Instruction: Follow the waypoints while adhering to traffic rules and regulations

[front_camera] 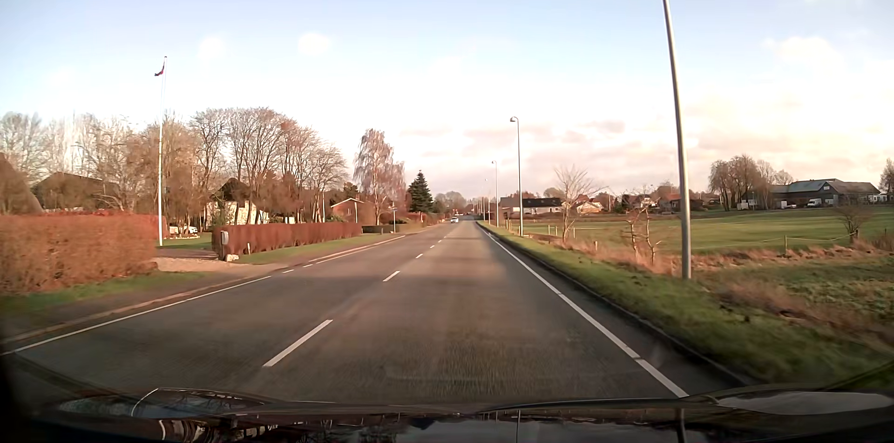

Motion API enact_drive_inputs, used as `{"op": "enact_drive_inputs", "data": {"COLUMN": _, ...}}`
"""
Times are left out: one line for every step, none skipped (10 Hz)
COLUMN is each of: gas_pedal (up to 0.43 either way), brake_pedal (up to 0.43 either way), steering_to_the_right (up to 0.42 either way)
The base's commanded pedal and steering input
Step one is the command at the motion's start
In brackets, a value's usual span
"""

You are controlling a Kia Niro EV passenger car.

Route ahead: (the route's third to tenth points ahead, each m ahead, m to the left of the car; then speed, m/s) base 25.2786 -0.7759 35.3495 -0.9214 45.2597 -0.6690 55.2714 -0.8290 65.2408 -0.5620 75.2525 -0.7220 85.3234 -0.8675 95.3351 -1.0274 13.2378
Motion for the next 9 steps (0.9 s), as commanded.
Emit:
{"op": "enact_drive_inputs", "data": {"gas_pedal": 0.15, "brake_pedal": 0.0, "steering_to_the_right": 0.001}}
{"op": "enact_drive_inputs", "data": {"gas_pedal": 0.15, "brake_pedal": 0.0, "steering_to_the_right": 0.0}}
{"op": "enact_drive_inputs", "data": {"gas_pedal": 0.15, "brake_pedal": 0.0, "steering_to_the_right": -0.01}}
{"op": "enact_drive_inputs", "data": {"gas_pedal": 0.15, "brake_pedal": 0.0, "steering_to_the_right": -0.012}}
{"op": "enact_drive_inputs", "data": {"gas_pedal": 0.15, "brake_pedal": 0.0, "steering_to_the_right": -0.006}}
{"op": "enact_drive_inputs", "data": {"gas_pedal": 0.15, "brake_pedal": 0.0, "steering_to_the_right": -0.003}}
{"op": "enact_drive_inputs", "data": {"gas_pedal": 0.15, "brake_pedal": 0.0, "steering_to_the_right": -0.002}}
{"op": "enact_drive_inputs", "data": {"gas_pedal": 0.15, "brake_pedal": 0.0, "steering_to_the_right": -0.002}}
{"op": "enact_drive_inputs", "data": {"gas_pedal": 0.15, "brake_pedal": 0.0, "steering_to_the_right": -0.002}}
